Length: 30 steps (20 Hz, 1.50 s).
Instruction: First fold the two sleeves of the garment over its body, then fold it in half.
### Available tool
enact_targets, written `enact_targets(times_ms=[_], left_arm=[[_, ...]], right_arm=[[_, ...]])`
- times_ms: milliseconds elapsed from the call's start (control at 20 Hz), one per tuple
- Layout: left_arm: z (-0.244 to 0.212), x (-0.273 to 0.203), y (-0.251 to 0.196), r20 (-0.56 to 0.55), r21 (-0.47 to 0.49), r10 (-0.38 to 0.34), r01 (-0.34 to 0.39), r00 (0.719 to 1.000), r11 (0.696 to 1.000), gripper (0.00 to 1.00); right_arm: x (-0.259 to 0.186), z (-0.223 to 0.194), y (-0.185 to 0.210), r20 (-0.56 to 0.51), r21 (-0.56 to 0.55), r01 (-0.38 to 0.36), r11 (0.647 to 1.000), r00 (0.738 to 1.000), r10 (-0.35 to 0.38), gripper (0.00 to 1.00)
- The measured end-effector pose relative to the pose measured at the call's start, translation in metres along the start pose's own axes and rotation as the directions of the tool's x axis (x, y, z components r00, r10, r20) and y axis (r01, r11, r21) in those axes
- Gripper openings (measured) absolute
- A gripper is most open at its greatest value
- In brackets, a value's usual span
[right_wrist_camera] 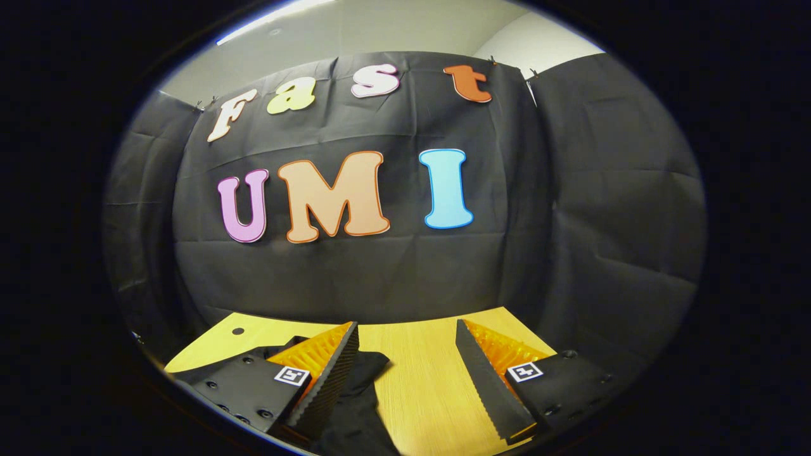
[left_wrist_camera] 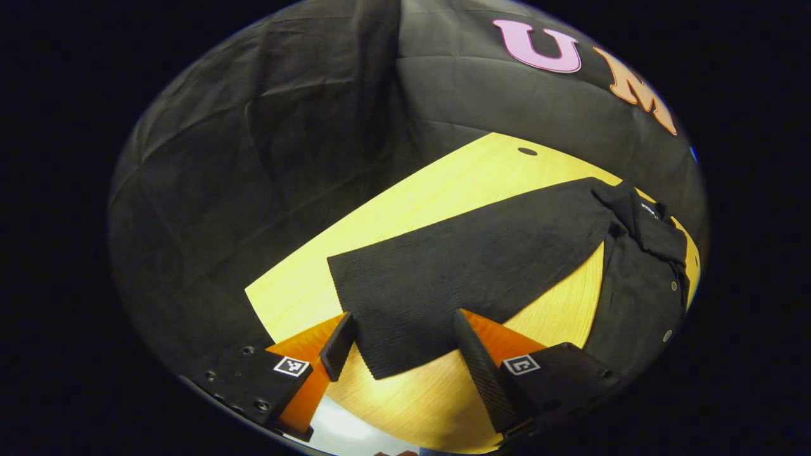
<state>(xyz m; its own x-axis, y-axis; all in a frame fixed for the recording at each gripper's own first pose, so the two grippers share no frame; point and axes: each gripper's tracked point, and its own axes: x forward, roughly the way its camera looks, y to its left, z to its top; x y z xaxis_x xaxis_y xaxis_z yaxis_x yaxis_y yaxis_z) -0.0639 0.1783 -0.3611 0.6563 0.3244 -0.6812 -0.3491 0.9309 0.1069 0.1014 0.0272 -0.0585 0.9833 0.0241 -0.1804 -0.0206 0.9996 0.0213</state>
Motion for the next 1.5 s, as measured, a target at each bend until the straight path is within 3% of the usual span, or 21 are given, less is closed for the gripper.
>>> enact_targets(times_ms=[50,300,500,750,900,950,1100,1200,1250,1350,1500], left_arm=[[-0.001,0.0,0.0,-0.003,-0.012,-0.002,0.002,1.0,1.0,0.95],[0.0,0.0,-0.005,0.006,-0.026,-0.032,0.032,0.999,0.999,0.94],[0.0,0.003,-0.018,0.016,-0.019,-0.065,0.065,0.998,0.998,0.66],[0.003,0.005,-0.024,0.006,-0.081,-0.089,0.089,0.996,0.993,0.07],[0.004,0.004,-0.024,0.001,-0.165,-0.113,0.112,0.994,0.98,0.0],[0.006,0.004,-0.024,0.001,-0.186,-0.129,0.127,0.992,0.974,0.0],[0.007,0.004,-0.024,-0.027,-0.258,-0.186,0.173,0.982,0.95,0.0],[0.017,0.003,-0.02,-0.017,-0.325,-0.188,0.173,0.982,0.93,0.0],[0.028,0.0,-0.018,0.005,-0.343,-0.181,0.172,0.983,0.924,0.0],[0.052,-0.01,-0.014,0.063,-0.327,-0.166,0.177,0.984,0.928,0.0],[0.104,-0.029,-0.027,0.164,-0.219,-0.189,0.222,0.968,0.95,0.0]], right_arm=[[-0.002,0.0,0.0,-0.001,-0.003,0.001,1.0,1.0,-0.001,0.94],[-0.006,-0.008,0.002,-0.019,-0.036,0.006,0.999,1.0,-0.006,0.97],[-0.009,-0.009,0.002,-0.019,-0.03,0.01,1.0,1.0,-0.011,0.97],[-0.014,-0.008,-0.007,-0.01,-0.02,0.03,0.999,0.999,-0.03,0.97],[-0.019,-0.007,-0.016,-0.004,-0.019,0.049,0.999,0.999,-0.049,0.97],[-0.02,-0.007,-0.019,-0.002,-0.02,0.057,0.998,0.998,-0.057,1.0],[-0.024,-0.003,-0.029,0.014,-0.01,0.074,0.997,0.997,-0.074,0.97],[-0.026,-0.003,-0.036,0.016,-0.001,0.085,0.996,0.996,-0.085,1.0],[-0.027,-0.003,-0.039,0.014,0.002,0.09,0.996,0.996,-0.09,0.97],[-0.029,-0.006,-0.047,0.012,0.002,0.103,0.995,0.995,-0.103,0.97],[-0.032,-0.014,-0.059,-0.003,0.013,0.118,0.993,0.993,-0.118,0.97]])
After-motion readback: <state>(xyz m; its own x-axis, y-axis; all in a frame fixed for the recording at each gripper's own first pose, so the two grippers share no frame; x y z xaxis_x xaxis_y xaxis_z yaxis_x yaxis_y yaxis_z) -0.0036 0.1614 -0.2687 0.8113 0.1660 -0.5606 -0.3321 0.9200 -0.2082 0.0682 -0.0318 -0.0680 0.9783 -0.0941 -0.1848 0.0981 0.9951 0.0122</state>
